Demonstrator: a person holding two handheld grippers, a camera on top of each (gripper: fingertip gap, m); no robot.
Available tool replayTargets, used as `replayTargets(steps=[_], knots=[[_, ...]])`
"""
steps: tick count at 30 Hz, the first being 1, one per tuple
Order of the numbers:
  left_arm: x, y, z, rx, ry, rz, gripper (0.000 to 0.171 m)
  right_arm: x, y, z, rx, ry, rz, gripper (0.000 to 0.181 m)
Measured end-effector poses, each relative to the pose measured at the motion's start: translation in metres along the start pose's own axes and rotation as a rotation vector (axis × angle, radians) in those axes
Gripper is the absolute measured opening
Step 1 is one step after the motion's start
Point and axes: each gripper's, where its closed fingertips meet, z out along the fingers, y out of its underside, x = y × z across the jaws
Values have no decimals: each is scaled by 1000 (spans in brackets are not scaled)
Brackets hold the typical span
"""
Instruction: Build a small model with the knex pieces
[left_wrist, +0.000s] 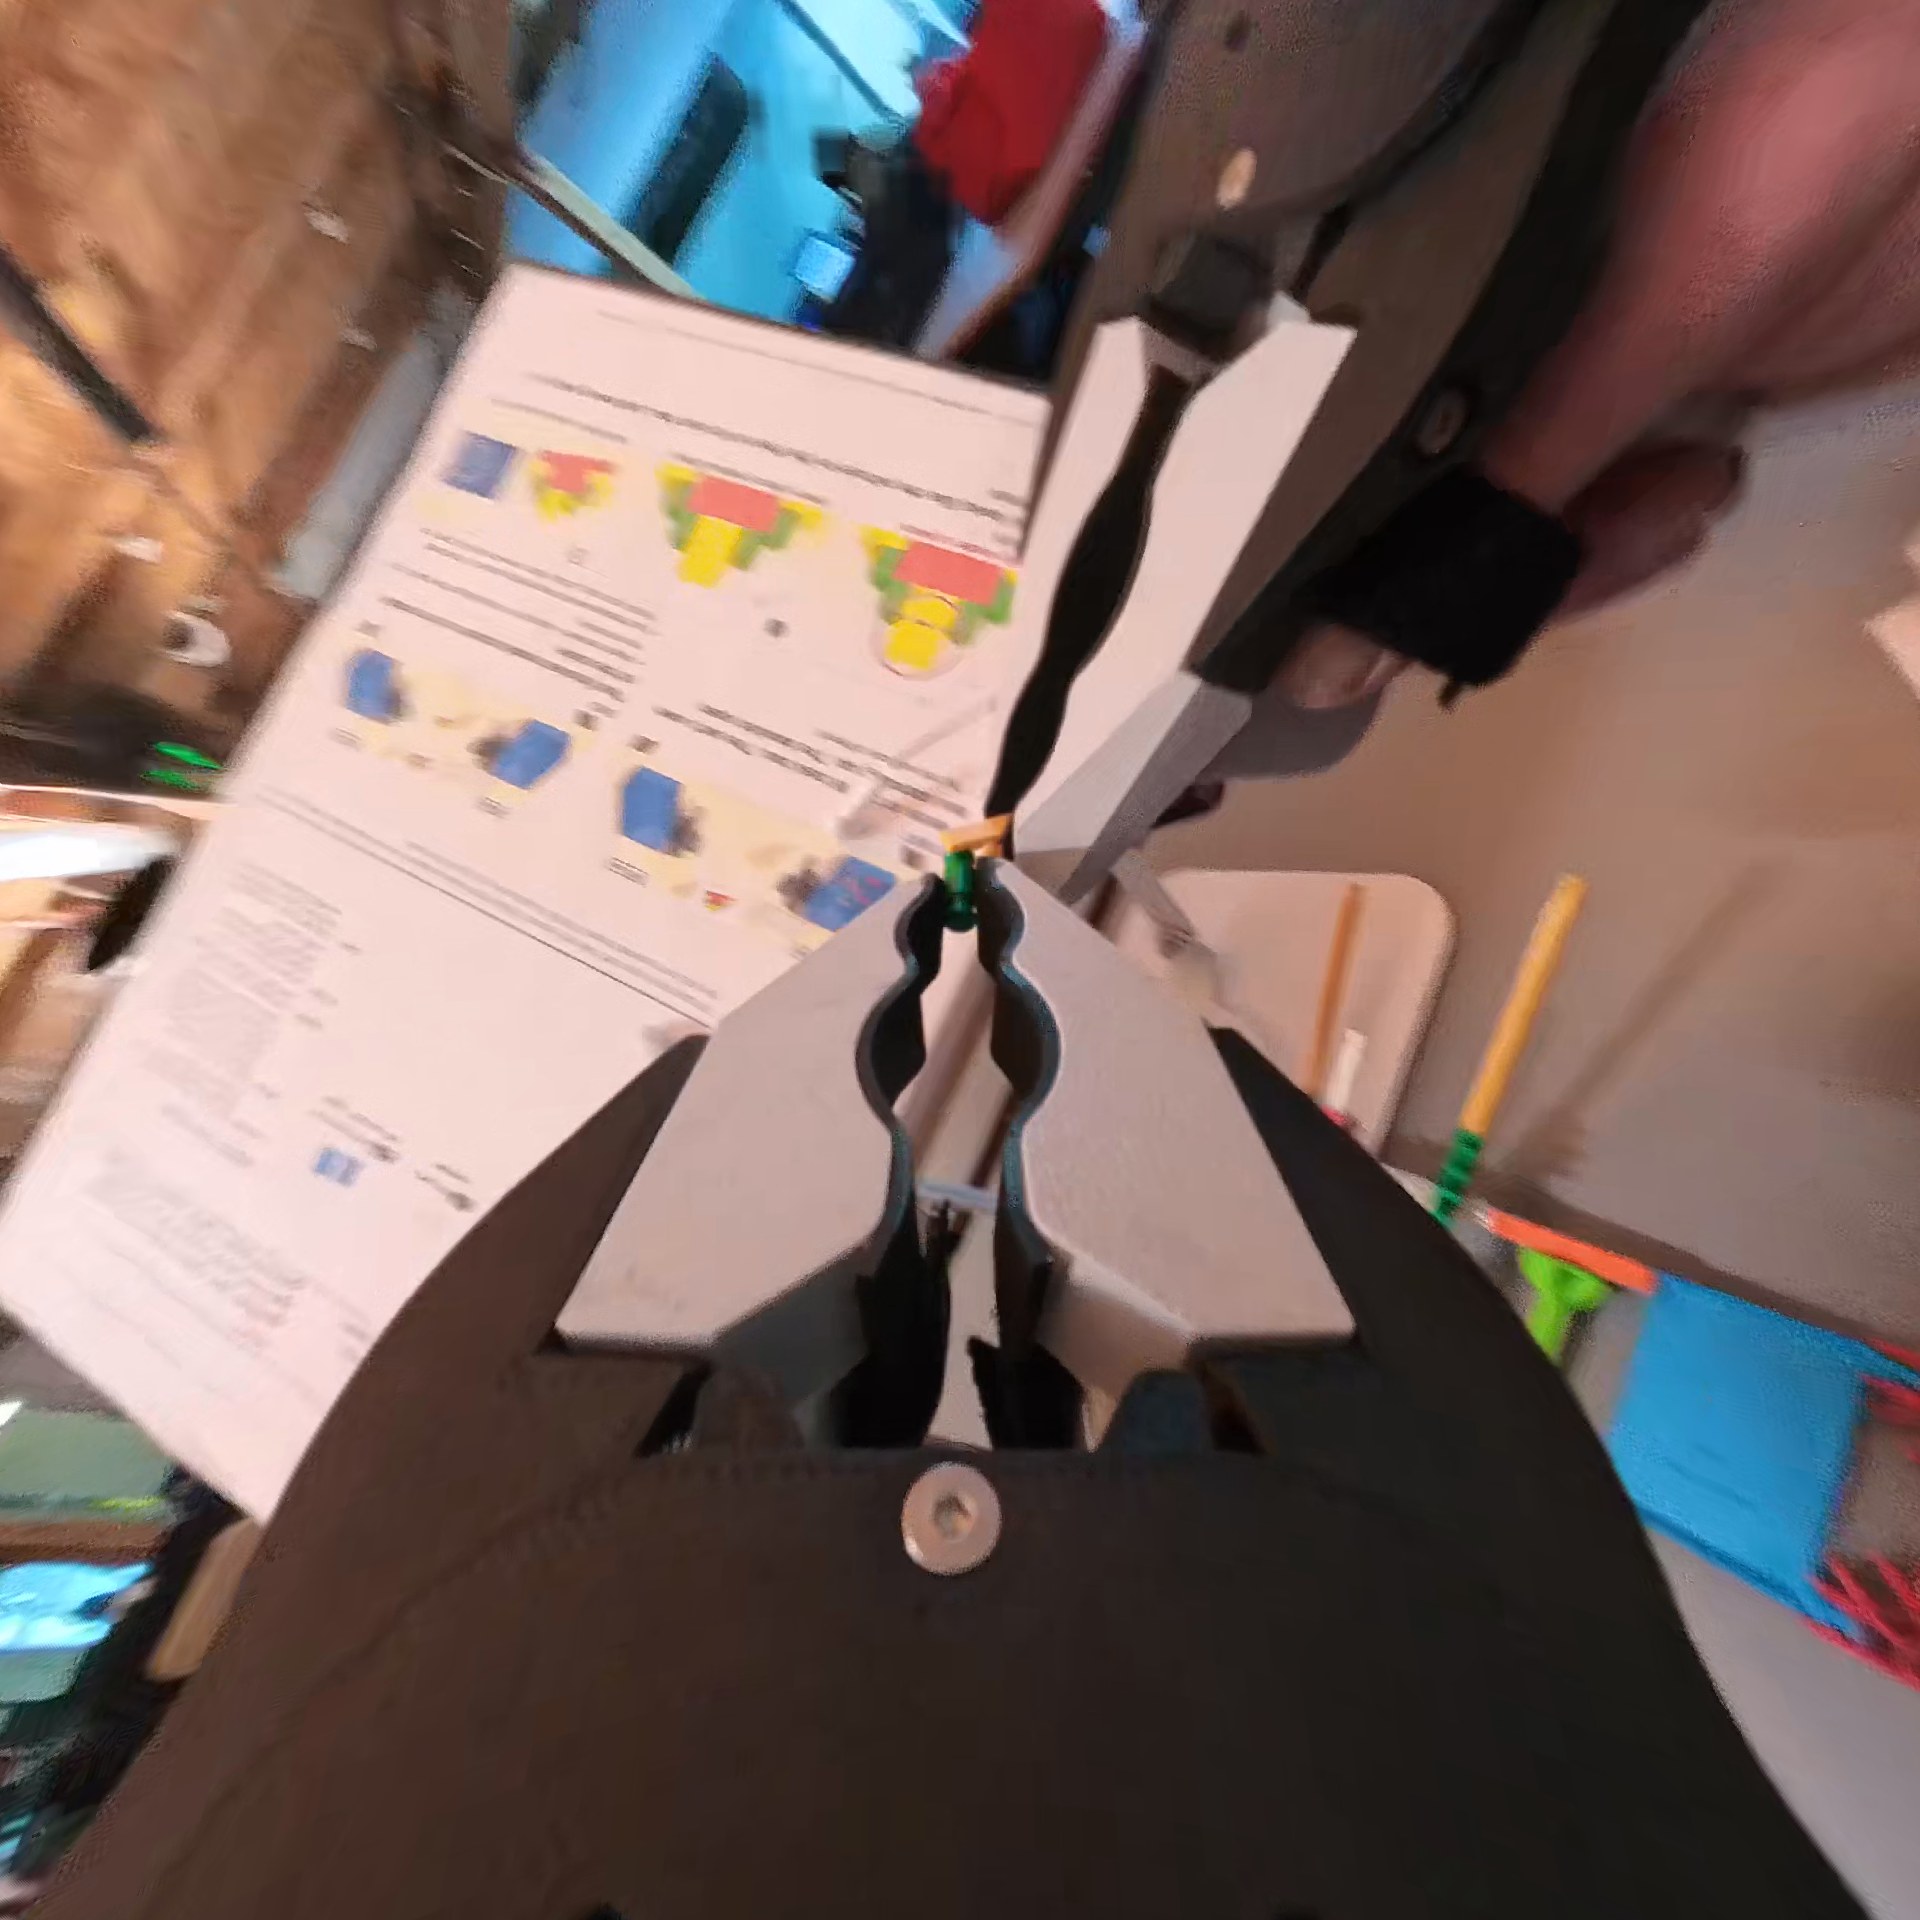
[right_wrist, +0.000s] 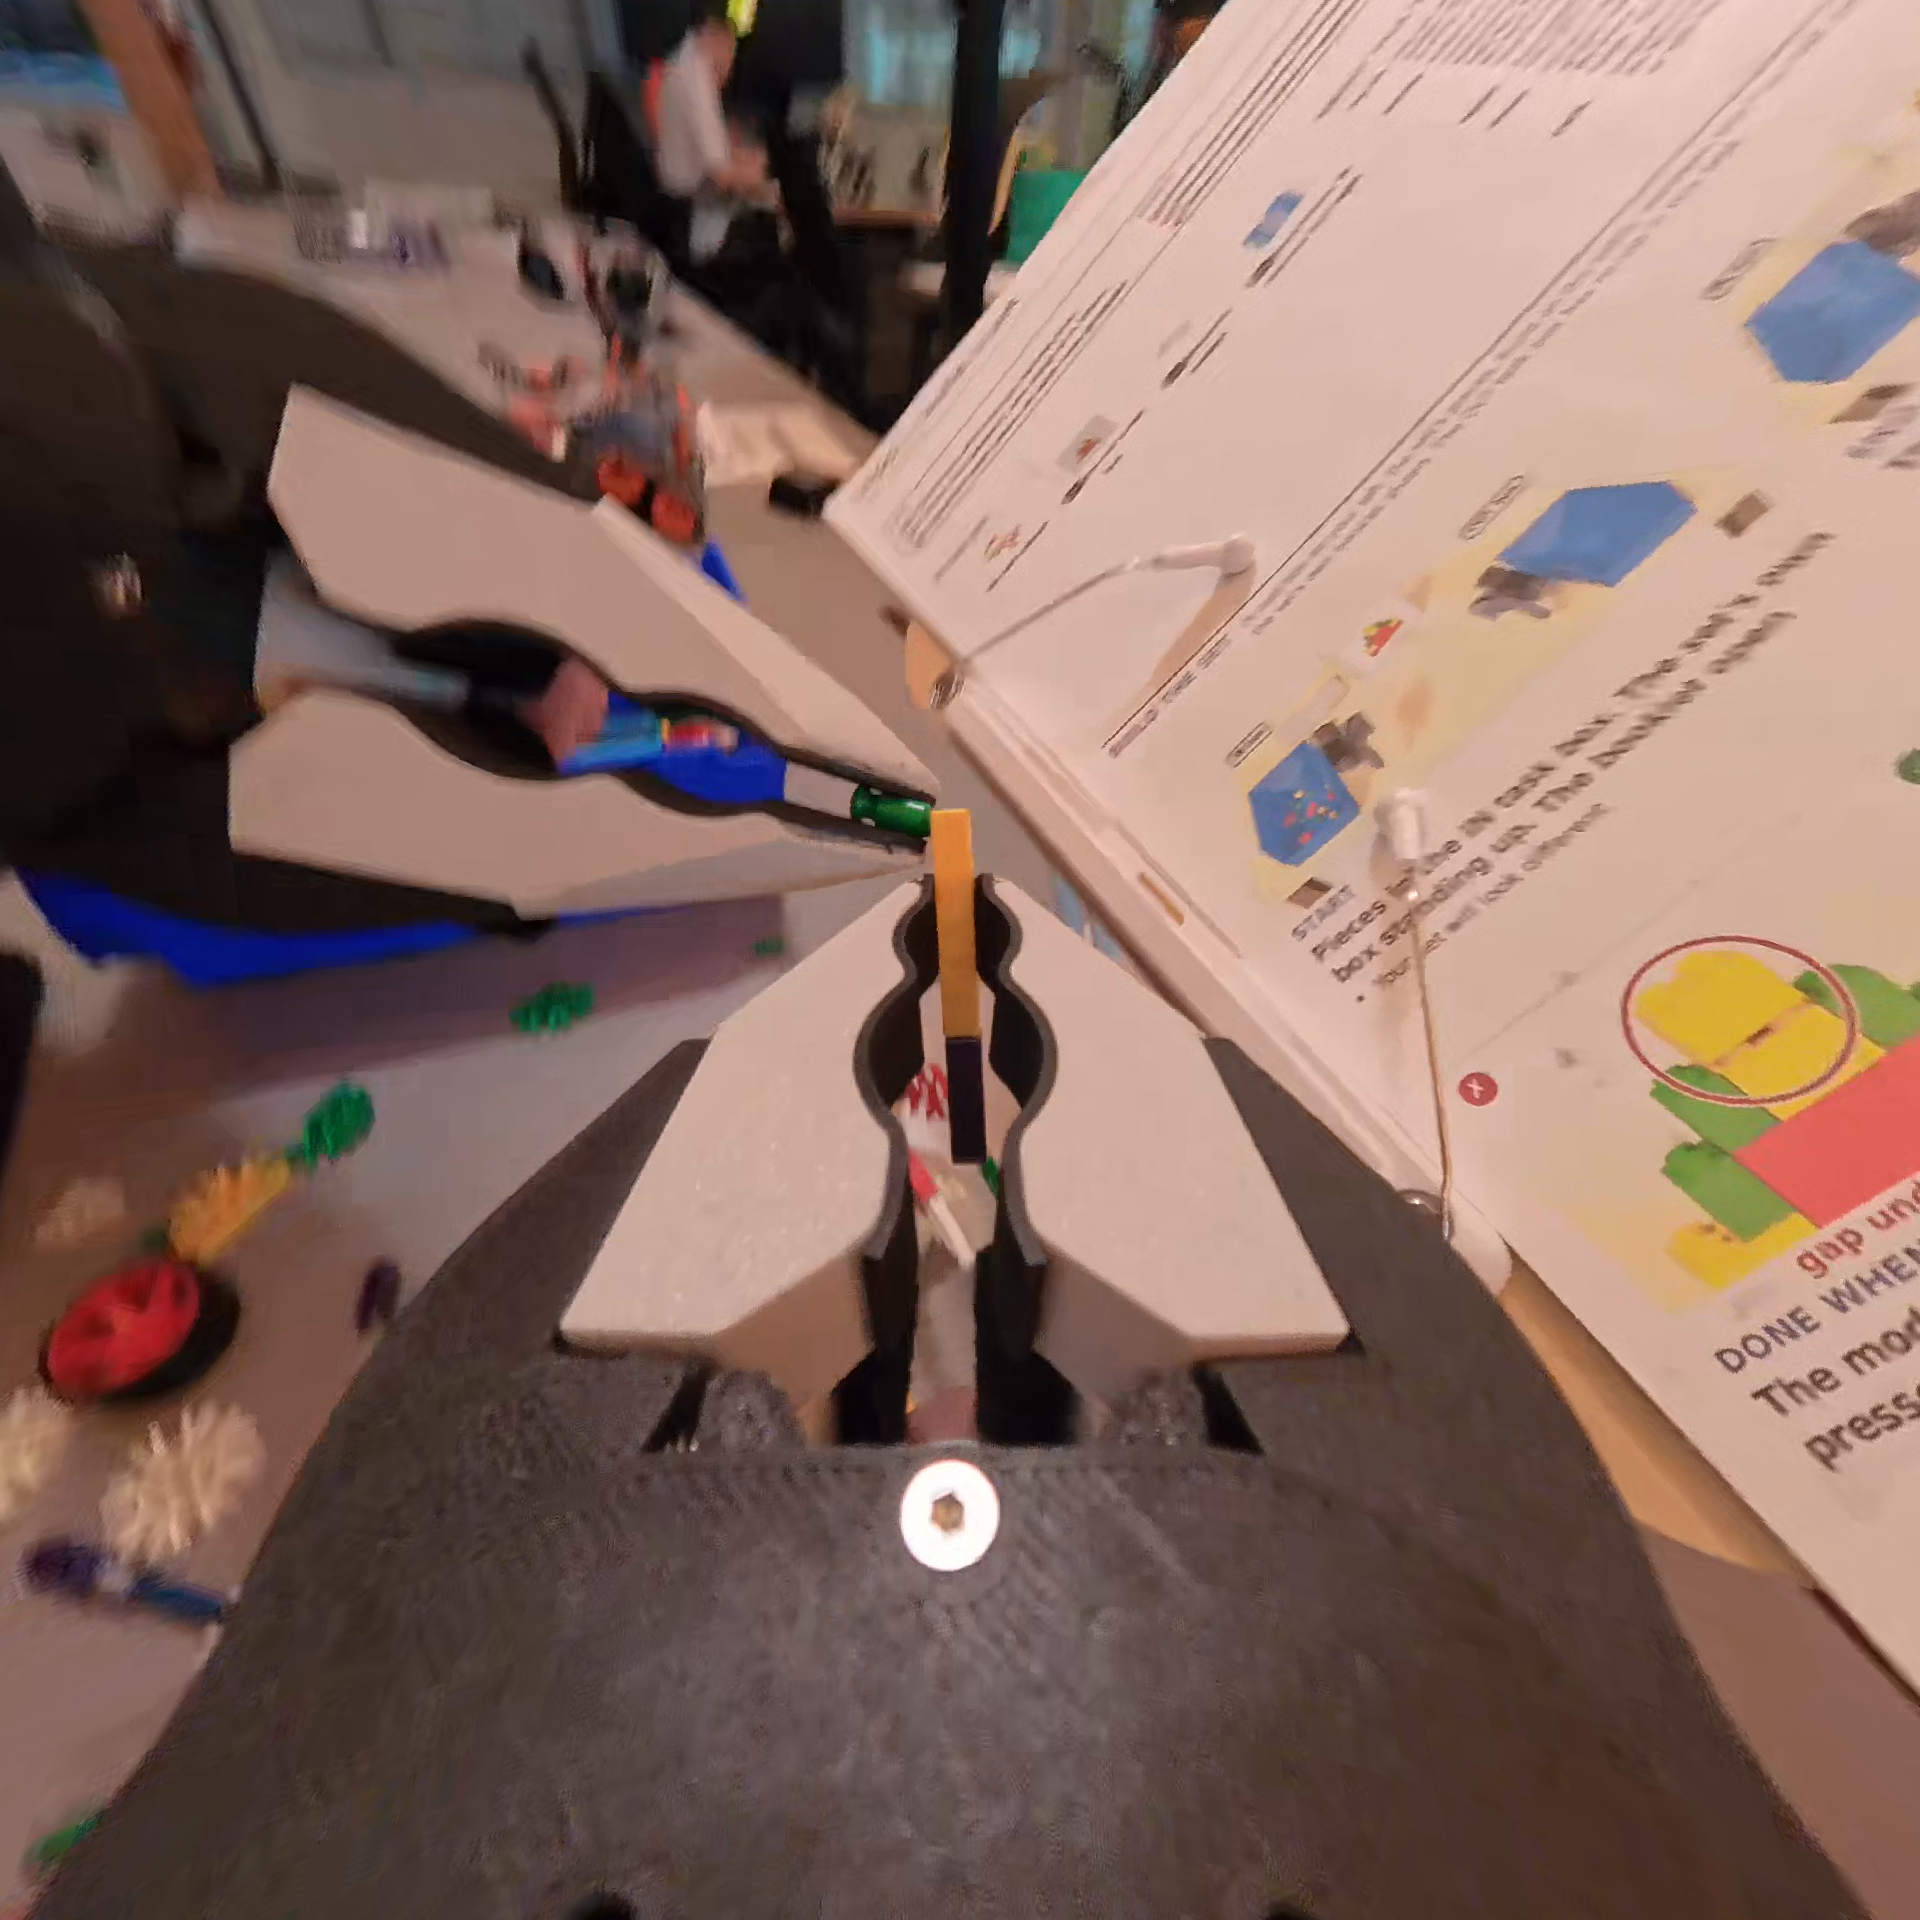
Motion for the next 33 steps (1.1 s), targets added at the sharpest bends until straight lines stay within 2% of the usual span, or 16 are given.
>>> replayTargets(steps=[3,5,6,8,11,13,15,18,24,27,30,33], knots=[[13,20,-13,-75,110,-77,3,-10,25,2,-147,-67,-104,3],[34,40,-20,-163,247,-115,3,-18,37,2,-198,-133,-118,3],[41,50,-24,-198,284,-111,3,-20,44,2,-231,-145,-145,3],[75,81,-39,-347,477,-71,4,-20,62,2,-322,-146,-190,4],[114,123,-61,-512,666,-35,4,-18,81,4,-403,-151,-207,3],[127,141,-62,-539,682,11,3,-13,89,5,-439,-135,-218,3],[148,154,-72,-587,778,10,3,-5,98,6,-476,-108,-233,3],[166,165,-80,-636,857,40,4,2,109,7,-526,-91,-244,4],[181,162,-81,-607,906,3,6,2,128,5,-637,-113,-278,4],[182,157,-87,-578,954,-28,17,5,131,5,-679,-125,-301,4],[173,151,-88,-556,958,-51,25,13,129,7,-707,-119,-319,4],[150,142,-78,-511,875,-49,30,21,128,10,-697,-95,-335,3]])
